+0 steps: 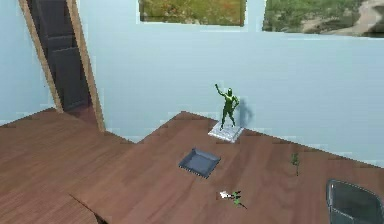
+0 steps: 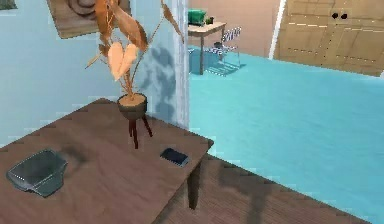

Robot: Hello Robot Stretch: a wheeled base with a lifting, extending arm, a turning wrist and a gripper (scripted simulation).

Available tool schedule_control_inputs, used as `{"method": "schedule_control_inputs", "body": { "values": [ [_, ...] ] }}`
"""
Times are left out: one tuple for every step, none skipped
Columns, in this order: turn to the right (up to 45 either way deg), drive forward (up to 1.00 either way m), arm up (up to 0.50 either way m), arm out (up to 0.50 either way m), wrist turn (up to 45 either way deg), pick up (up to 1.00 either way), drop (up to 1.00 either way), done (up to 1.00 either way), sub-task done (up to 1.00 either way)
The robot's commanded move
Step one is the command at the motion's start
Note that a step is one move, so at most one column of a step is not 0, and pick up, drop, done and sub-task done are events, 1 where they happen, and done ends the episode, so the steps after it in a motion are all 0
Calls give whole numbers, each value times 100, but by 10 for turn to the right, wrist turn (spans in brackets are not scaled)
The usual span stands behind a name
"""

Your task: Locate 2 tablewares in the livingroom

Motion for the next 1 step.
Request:
{"method": "schedule_control_inputs", "body": {
  "values": [
    [0,0,0,0,0,0,0,100,0]
  ]
}}
